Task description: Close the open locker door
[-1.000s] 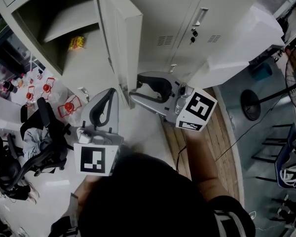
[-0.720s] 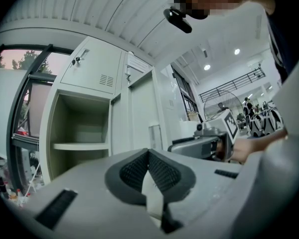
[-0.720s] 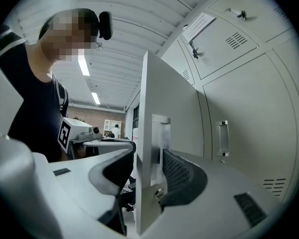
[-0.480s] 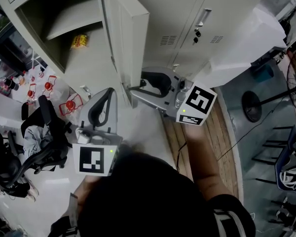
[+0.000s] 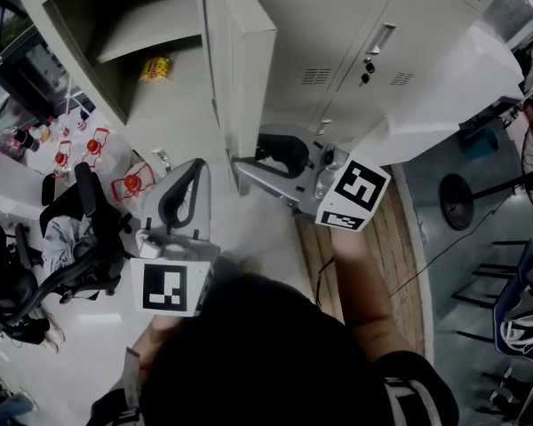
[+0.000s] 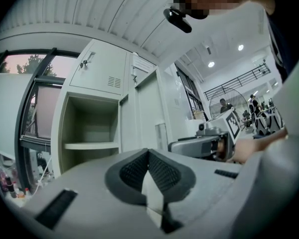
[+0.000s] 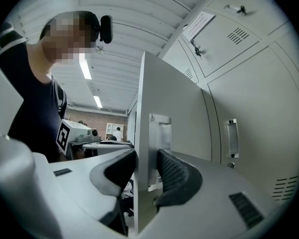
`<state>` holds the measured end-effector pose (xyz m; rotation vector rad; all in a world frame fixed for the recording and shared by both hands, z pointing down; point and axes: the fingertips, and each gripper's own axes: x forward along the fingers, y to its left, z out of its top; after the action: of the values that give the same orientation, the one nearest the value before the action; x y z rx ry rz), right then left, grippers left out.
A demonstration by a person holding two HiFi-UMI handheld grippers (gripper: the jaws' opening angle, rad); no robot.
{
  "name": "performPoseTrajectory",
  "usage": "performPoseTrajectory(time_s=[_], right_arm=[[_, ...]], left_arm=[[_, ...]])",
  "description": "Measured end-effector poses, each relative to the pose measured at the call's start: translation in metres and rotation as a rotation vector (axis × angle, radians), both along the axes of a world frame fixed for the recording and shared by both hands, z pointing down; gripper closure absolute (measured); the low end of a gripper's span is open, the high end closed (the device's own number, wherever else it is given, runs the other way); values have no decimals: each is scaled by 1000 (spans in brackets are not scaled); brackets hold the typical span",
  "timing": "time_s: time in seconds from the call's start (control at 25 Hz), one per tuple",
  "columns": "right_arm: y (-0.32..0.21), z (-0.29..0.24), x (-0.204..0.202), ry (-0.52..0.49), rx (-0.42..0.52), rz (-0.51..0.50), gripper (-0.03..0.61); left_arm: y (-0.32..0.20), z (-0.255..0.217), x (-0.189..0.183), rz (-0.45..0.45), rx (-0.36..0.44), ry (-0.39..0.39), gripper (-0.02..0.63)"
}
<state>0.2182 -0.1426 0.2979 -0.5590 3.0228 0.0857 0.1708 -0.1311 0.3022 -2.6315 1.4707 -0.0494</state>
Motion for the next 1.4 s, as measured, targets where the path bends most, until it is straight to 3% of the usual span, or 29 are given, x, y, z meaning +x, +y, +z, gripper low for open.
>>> performPoseTrajectory(time_s=[0.76,1.4], right_arm=[[4,-1,-45,-3,10,78,431],[-11,-2,-118,-5,-3,143,451]], left_arm=[[5,6,-39,-87,-18,25,612],[-26,0,-112,-101,-11,49,612]])
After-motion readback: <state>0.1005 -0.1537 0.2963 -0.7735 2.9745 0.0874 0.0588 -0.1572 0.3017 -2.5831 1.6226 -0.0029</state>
